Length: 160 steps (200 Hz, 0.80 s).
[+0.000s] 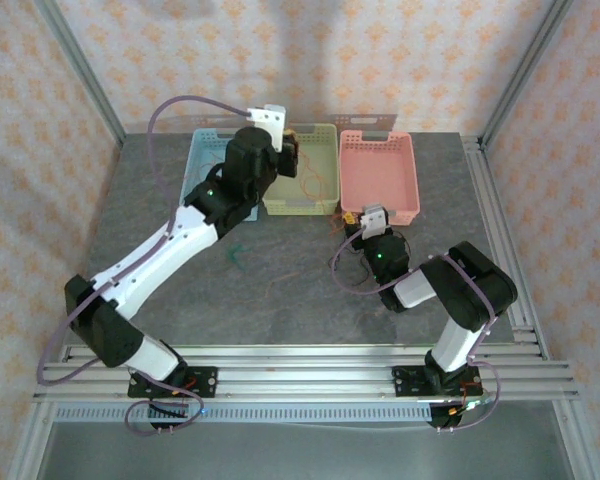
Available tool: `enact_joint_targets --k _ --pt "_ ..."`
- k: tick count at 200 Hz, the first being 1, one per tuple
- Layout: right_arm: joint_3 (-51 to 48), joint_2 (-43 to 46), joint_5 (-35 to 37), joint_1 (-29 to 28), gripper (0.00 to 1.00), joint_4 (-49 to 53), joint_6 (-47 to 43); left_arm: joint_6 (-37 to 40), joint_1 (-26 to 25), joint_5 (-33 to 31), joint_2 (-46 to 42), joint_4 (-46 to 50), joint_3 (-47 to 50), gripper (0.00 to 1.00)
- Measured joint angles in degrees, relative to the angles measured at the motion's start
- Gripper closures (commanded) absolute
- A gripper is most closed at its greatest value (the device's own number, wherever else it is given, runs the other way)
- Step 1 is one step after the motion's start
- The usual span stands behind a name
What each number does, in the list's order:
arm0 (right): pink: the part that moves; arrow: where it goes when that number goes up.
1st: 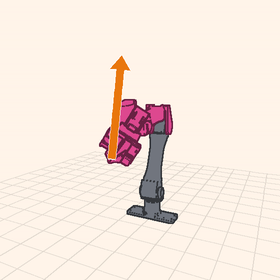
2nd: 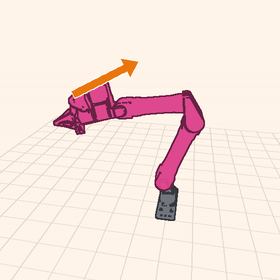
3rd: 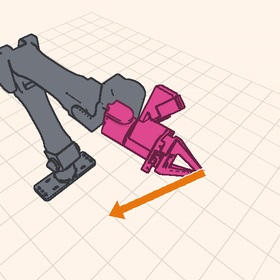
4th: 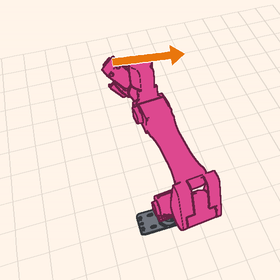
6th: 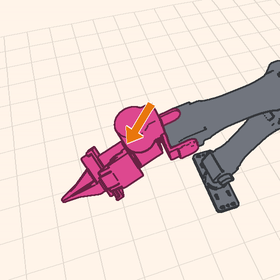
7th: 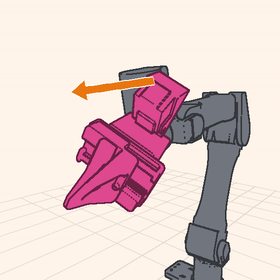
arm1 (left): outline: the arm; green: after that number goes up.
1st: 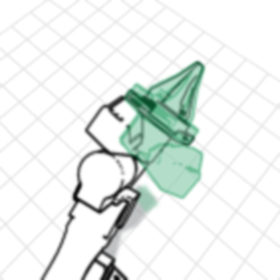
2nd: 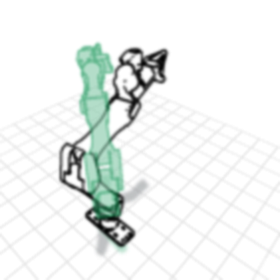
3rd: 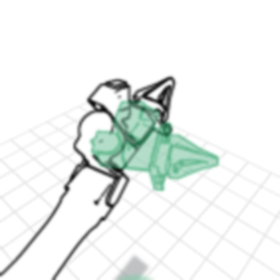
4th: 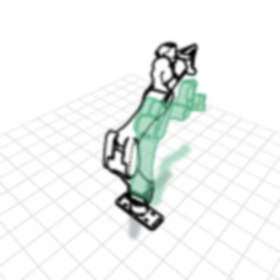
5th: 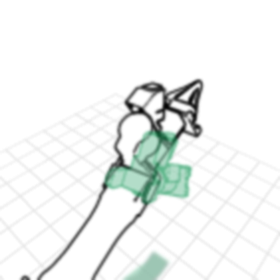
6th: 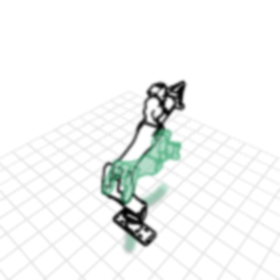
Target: Untangle the cables
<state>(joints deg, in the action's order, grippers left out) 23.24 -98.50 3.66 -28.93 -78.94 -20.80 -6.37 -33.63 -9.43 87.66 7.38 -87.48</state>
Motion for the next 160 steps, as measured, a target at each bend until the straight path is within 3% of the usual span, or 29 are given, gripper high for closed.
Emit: enact_joint_targets --k 51,123,160 --pt "0.0 0.0 0.0 0.0 0.41 0.0 0.2 0.4 6.7 -2.6 9.6 1.9 -11.0 1.00" --pt "0.0 -0.1 -0.2 0.0 0.41 0.0 0.2 -0.2 18.9 -5.5 16.3 2.4 -16.9 1.00" --pt "0.0 -0.7 -0.2 0.0 0.41 0.0 0.2 0.0 20.1 -6.6 21.8 2.3 -17.5 1.00"
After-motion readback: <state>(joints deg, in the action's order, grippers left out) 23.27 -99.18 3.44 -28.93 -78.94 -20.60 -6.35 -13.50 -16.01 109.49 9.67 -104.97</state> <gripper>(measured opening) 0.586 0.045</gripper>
